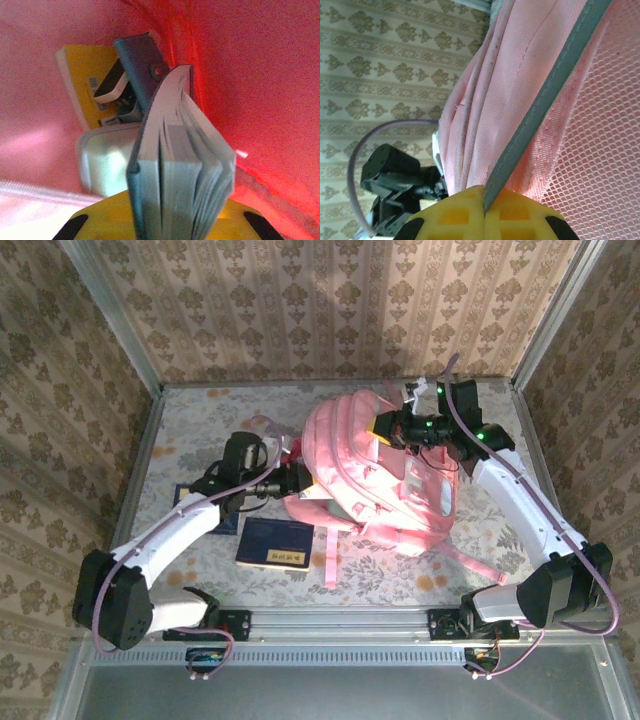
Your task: Pack the student bag
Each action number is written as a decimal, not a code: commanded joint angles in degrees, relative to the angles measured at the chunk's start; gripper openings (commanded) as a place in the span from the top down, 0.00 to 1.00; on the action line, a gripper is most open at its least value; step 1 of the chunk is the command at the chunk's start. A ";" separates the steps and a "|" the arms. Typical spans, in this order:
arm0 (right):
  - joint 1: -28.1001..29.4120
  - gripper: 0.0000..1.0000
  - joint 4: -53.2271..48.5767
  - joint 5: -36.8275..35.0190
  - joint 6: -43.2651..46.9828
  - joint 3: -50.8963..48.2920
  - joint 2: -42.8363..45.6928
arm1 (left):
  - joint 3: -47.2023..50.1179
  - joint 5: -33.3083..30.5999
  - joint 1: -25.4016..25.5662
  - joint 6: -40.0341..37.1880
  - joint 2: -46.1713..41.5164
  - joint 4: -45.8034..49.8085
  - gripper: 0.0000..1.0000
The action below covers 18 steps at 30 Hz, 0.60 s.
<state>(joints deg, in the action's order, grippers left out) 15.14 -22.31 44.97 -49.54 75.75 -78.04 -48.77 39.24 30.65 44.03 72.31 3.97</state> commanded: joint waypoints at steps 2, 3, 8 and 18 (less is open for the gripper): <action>-0.05 1.00 11.26 11.66 2.45 1.64 3.55 | 0.46 5.43 -0.54 3.73 0.87 -10.03 1.00; -0.17 1.00 11.52 12.66 2.80 1.77 3.51 | 0.81 5.42 -0.91 4.12 0.98 -10.43 1.00; -0.67 1.00 11.99 14.17 3.22 1.61 3.82 | 2.98 6.75 -3.41 8.03 2.69 -15.68 1.00; -1.69 1.00 14.85 14.69 1.21 1.25 3.16 | -1.97 6.43 5.09 15.06 15.96 -28.44 1.00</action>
<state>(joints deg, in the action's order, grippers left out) 13.91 -18.74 53.93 -48.01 75.31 -78.04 -47.51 44.40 34.17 55.55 86.78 -15.88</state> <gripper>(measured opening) 0.067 0.163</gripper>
